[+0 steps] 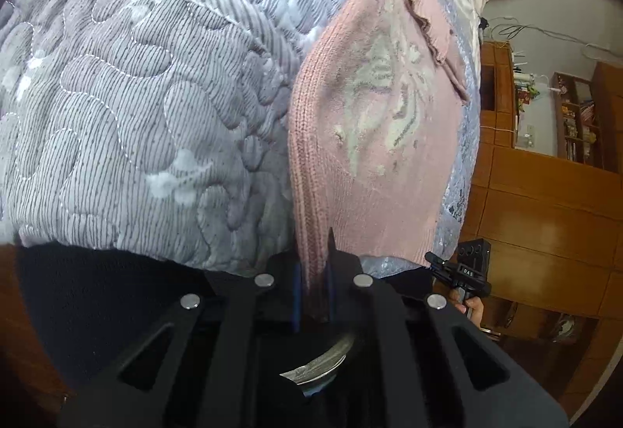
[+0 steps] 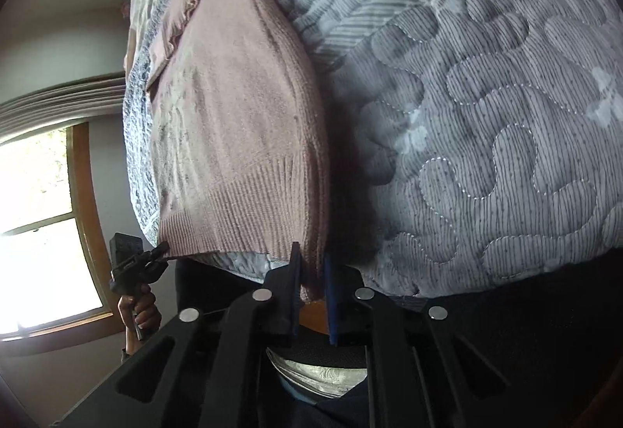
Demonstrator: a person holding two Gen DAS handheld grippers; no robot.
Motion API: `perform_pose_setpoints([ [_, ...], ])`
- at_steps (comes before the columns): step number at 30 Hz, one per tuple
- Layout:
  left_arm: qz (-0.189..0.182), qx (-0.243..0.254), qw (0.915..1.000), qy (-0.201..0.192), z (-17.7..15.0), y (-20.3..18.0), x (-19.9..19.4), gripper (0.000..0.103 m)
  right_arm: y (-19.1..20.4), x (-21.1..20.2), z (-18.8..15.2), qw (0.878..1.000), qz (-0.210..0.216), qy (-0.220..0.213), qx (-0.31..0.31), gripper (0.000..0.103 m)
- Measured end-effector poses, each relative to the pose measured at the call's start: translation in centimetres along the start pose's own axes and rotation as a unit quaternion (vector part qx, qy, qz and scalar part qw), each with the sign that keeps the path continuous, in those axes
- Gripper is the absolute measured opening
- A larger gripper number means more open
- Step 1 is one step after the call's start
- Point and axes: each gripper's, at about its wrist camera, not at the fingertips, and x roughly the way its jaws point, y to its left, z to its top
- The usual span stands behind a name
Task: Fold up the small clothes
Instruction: 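Grasp the pink sweater hem with both tools side by side, then lift the hem with both tools and fold it over toward the collar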
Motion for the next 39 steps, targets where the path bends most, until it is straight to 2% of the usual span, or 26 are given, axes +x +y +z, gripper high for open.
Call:
perform_pose_setpoints([
  [8, -0.071, 0.004, 0.9954, -0.064, -1.5, -4.1, -4.8, 0.007, 4.6, -5.8, -0.2, 0.993, 0.097, -0.064, -0.020, 0.009],
  [12, -0.100, 0.002, 0.9910, -0.089, -0.9, -6.6, -6.7, 0.007, 6.9, -8.2, 1.1, 0.988, 0.123, -0.082, -0.035, 0.009],
  [17, -0.119, -0.001, 0.9868, -0.110, 1.5, -9.3, -8.6, 0.007, 9.5, -10.6, 4.0, 0.984, 0.138, -0.105, -0.045, 0.009],
  [23, -0.122, -0.013, 0.9857, -0.116, 6.4, -11.3, -9.3, 0.007, 11.2, -12.2, 8.7, 0.983, 0.127, -0.125, -0.039, 0.009],
  [29, -0.109, -0.048, 0.9864, -0.112, 12.9, -11.4, -7.8, 0.007, 11.5, -11.5, 14.0, 0.987, 0.095, -0.129, -0.023, 0.009],
  [35, -0.073, -0.083, 0.9891, -0.097, 20.0, -11.0, -4.2, 0.007, 11.0, -9.2, 20.0, 0.991, 0.058, -0.118, -0.004, 0.009],
  [39, -0.039, -0.100, 0.9909, -0.081, 23.5, -10.3, -1.4, 0.007, 10.4, -6.6, 23.7, 0.994, 0.028, -0.105, 0.009, 0.009],
])
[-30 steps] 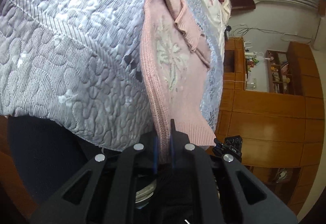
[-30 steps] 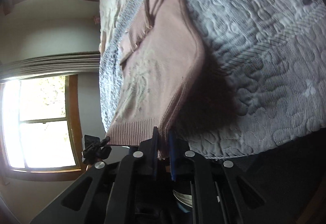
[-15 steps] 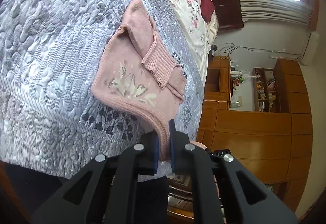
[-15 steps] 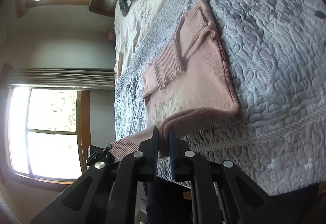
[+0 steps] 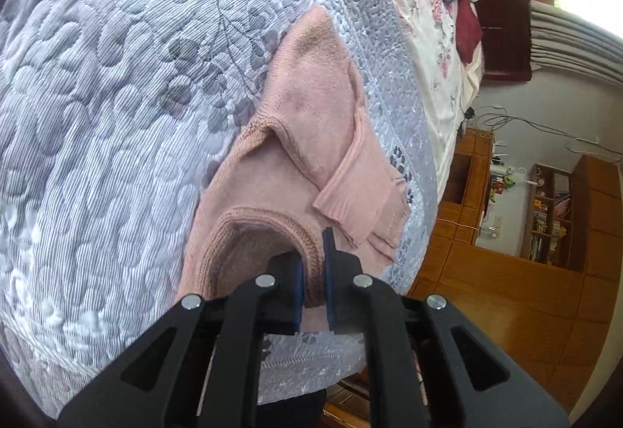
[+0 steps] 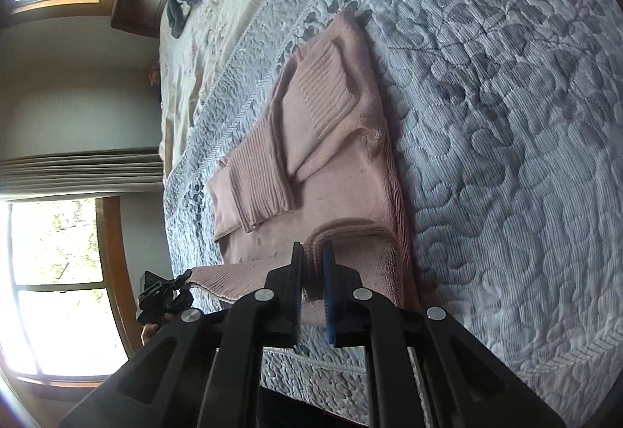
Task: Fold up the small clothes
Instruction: 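Lift the hem with both tools and fold it over toward the collar, then open both tools to release the folded hem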
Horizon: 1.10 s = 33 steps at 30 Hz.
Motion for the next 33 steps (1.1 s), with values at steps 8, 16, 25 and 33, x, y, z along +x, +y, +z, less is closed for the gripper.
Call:
perform_pose_setpoints([
  [8, 0.024, -0.018, 0.9996, 0.000, 3.7, 2.2, 3.1, 0.012, -1.4, 4.1, 3.9, 0.999, -0.040, 0.015, 0.000, 0.012],
  [16, 0.025, 0.083, 0.9958, -0.030, 2.9, -0.5, 0.7, 0.042, 2.7, 2.5, 3.6, 0.992, -0.050, -0.001, -0.113, 0.029],
  [25, 0.112, 0.213, 0.9698, -0.036, 2.9, -2.5, 1.7, 0.048, 4.7, 4.9, 2.1, 0.957, -0.156, -0.036, -0.244, 0.035],
  [33, 0.177, 0.250, 0.9517, -0.023, 2.7, -2.5, 4.9, 0.038, 3.2, 7.5, 1.4, 0.944, -0.198, -0.023, -0.262, 0.022],
])
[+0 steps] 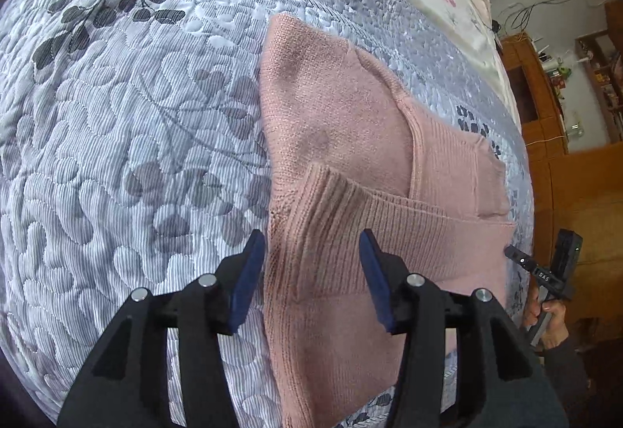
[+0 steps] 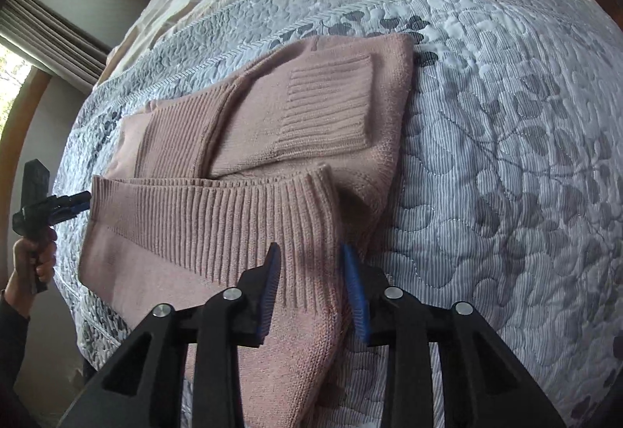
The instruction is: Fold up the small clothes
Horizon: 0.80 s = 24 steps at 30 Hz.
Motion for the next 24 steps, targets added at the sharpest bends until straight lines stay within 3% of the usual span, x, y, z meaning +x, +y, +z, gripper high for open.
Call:
perform_pose_setpoints([
  [1, 0.009, 0.007, 0.9999, -0.002, 0.0, -0.2, 0.0, 0.001, 0.1, -0.2, -0.2, 1.000, -0.006, -0.005, -0.007, 0.015],
  [9, 0.032, 0.063, 0.9950, -0.071, -2.2, -2.9, -2.7, 0.003, 0.7, -2.2, -1.4, 0.999, -0.011, -0.043, -0.015, 0.010],
  [17, -0.019, 0.061, 0.9842, -0.165, -4.0, -4.9, -10.0, 0.003, 2.4, -7.7, -1.5, 0.994, -0.011, -0.102, -0.024, 0.009],
  [20, -0.027, 0.072, 0.9804, -0.181, -3.1, -5.9, -11.7, 0.003, 2.7, -10.1, -0.5, 0.991, -0.012, -0.131, -0.025, 0.008],
  [21, -0.029, 0.073, 0.9796, -0.185, -2.5, -6.2, -12.0, 0.003, 2.8, -10.8, 0.1, 0.990, -0.013, -0.140, -0.024, 0.000],
  [24, -0.033, 0.074, 0.9789, -0.188, -0.3, -6.4, -12.3, 0.003, 2.2, -12.4, 2.4, 0.986, -0.012, -0.163, -0.012, 0.000],
])
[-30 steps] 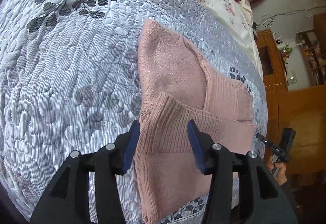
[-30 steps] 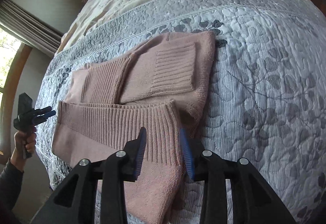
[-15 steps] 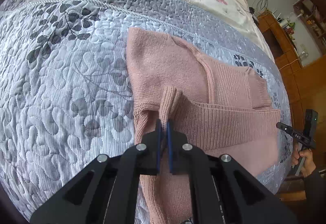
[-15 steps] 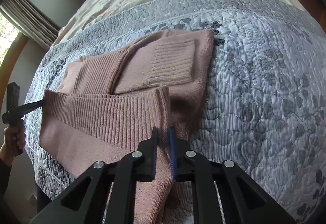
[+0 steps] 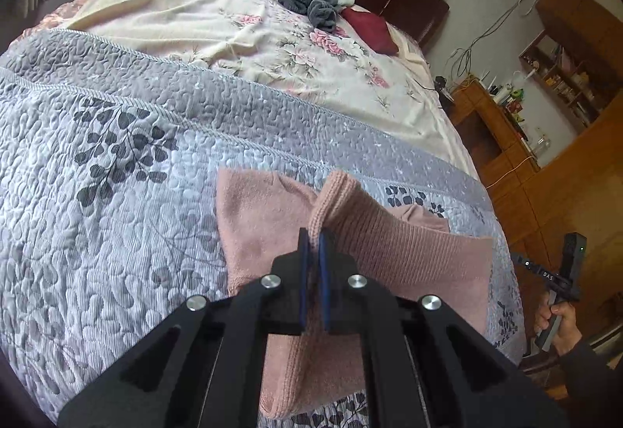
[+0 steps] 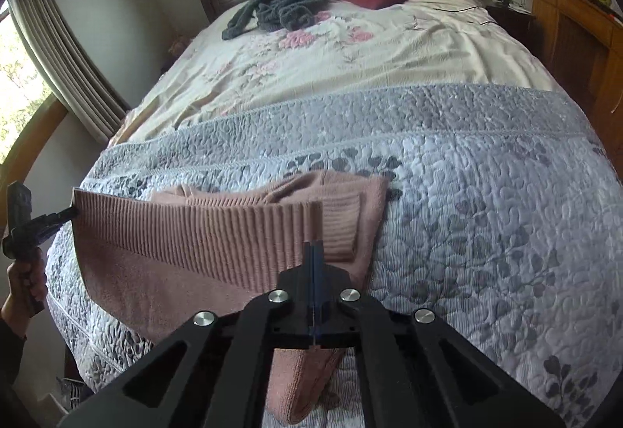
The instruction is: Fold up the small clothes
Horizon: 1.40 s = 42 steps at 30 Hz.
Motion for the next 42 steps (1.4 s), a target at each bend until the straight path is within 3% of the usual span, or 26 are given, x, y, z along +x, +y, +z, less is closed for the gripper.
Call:
perform_pose_setpoints([
  [3, -0.002, 0.000, 0.9999, 0.010, 1.8, 0.1, 1.9, 0.003, -1.2, 1.1, 2.3, 1.000, 0.016, 0.006, 0.020, 0.000],
  [9, 0.032, 0.008, 0.9977, 0.060, 2.4, 1.1, 7.1, 0.003, -3.2, 8.9, 2.0, 0.991, 0.050, 0.103, 0.066, 0.007],
  [12, 0.028, -0.009, 0.9978, 0.059, 1.9, 2.3, 7.2, 0.003, -3.3, 12.3, 1.6, 0.988, 0.053, 0.124, 0.076, 0.028],
  [14, 0.027, -0.015, 0.9977, 0.061, 1.5, 2.8, 7.0, 0.003, -3.3, 14.0, 1.6, 0.987, 0.055, 0.127, 0.085, 0.035],
  [18, 0.030, -0.020, 0.9972, 0.065, 1.2, 3.6, 6.9, 0.003, -3.2, 16.6, 1.1, 0.985, 0.035, 0.142, 0.087, 0.035],
  [20, 0.026, -0.025, 0.9973, 0.064, 1.1, 3.8, 6.7, 0.003, -3.2, 17.0, 0.9, 0.985, 0.035, 0.145, 0.087, 0.029],
  [21, 0.023, -0.027, 0.9974, 0.062, 1.2, 3.8, 6.6, 0.003, -3.0, 16.8, 0.9, 0.986, 0.034, 0.142, 0.081, 0.010],
  [22, 0.019, -0.028, 0.9976, 0.060, 1.1, 3.7, 6.4, 0.003, -2.8, 16.2, 0.8, 0.988, 0.035, 0.134, 0.075, 0.008],
  [28, -0.010, -0.014, 0.9995, 0.028, 2.0, 1.9, 4.2, 0.003, -1.5, 9.9, 2.7, 0.996, 0.051, 0.054, 0.052, 0.005],
  [33, -0.018, -0.015, 0.9997, 0.004, 4.8, 1.4, 3.5, 0.003, -1.2, 6.2, 5.9, 0.998, 0.046, -0.004, 0.051, 0.005],
  [42, 0.006, -0.038, 0.9987, 0.034, 9.7, 3.2, 9.6, 0.003, -2.3, 9.3, 9.7, 0.998, 0.016, 0.003, 0.067, 0.005],
])
